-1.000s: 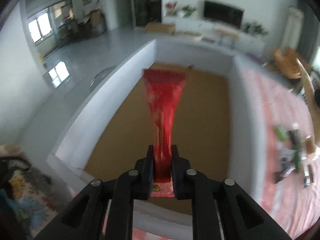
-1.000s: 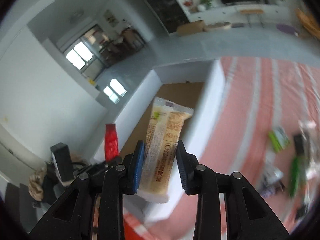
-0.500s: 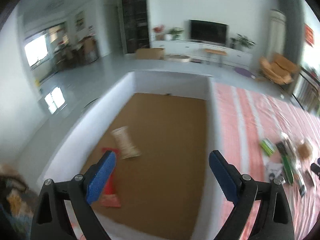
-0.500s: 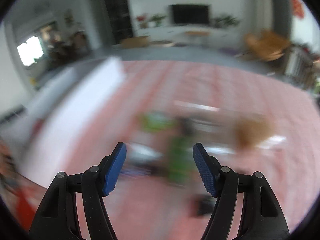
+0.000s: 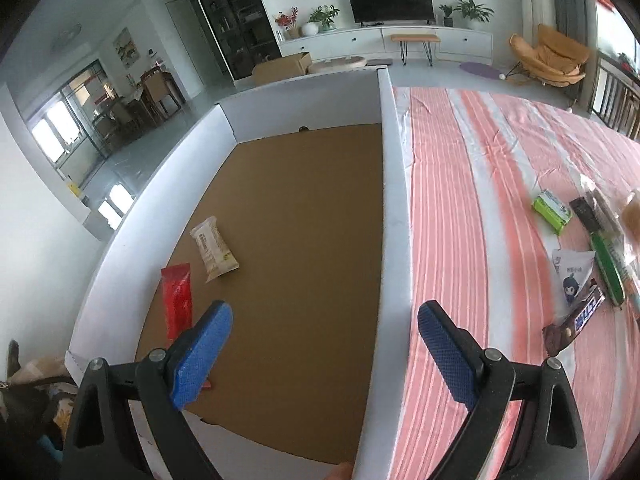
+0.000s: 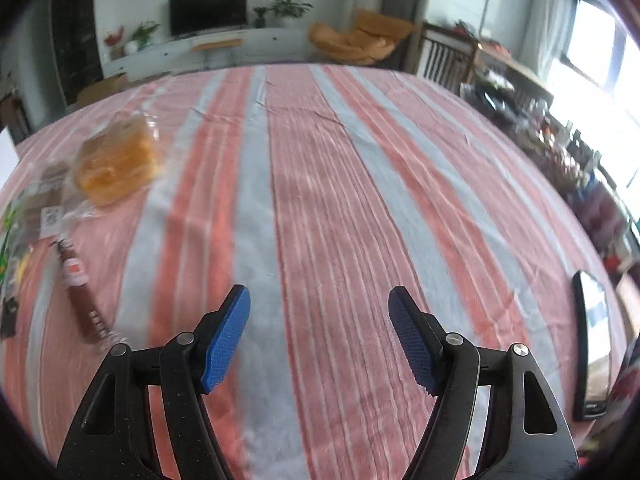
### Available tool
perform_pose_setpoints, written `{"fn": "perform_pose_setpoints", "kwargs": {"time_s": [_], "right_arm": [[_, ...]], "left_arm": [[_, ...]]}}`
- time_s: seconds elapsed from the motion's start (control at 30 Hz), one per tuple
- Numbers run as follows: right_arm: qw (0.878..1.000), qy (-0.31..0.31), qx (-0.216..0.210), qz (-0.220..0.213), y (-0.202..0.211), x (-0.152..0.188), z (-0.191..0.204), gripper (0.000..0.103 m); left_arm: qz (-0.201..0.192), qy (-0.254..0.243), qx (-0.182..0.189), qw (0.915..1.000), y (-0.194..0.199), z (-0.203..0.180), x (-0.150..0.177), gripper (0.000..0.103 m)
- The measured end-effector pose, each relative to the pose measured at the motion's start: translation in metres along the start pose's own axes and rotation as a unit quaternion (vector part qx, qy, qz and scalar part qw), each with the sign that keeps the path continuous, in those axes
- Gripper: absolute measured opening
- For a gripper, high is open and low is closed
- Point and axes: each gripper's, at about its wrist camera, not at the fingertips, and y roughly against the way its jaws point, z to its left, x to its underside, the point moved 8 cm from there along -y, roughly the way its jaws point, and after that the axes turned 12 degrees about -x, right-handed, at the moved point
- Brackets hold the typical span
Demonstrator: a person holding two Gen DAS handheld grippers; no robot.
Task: Organize snacks
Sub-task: 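Open the left tool over the box while the right tool drops the cream bar in, then move the left tool back over the chocolate bar on the table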
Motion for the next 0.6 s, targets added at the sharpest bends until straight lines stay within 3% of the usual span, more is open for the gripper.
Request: {"fn": "perform_pose_setpoints", "kwargs": {"time_s": [0.17, 0.37, 0.5, 0.6], "right_arm": [[1.0, -0.005, -0.006, 0.004, -0.013, -0.011, 0.0, 0.081], [0.999, -0.033, -0.028, 0.008, -0.02, 0.005, -0.018, 0.09], [0.999, -0.032, -0.03, 0.008, -0.021, 0.006, -0.018, 0.091], [0.999, -0.032, -0.03, 0.008, -0.021, 0.006, -0.018, 0.091]], "left_arm": [[-0.001, -0.034, -0.019, 0.9992, 0.002, 0.0, 0.009, 0.094], [-0.014, -0.066, -0.04, 0.9969, 0.006, -0.008, 0.02, 0.094], [-0.039, -0.028, -0.051, 0.9976, 0.016, -0.001, 0.015, 0.094], [-0.113, 0.022, -0.095, 0.9888, 0.052, 0.011, 0.006, 0.094]]}}
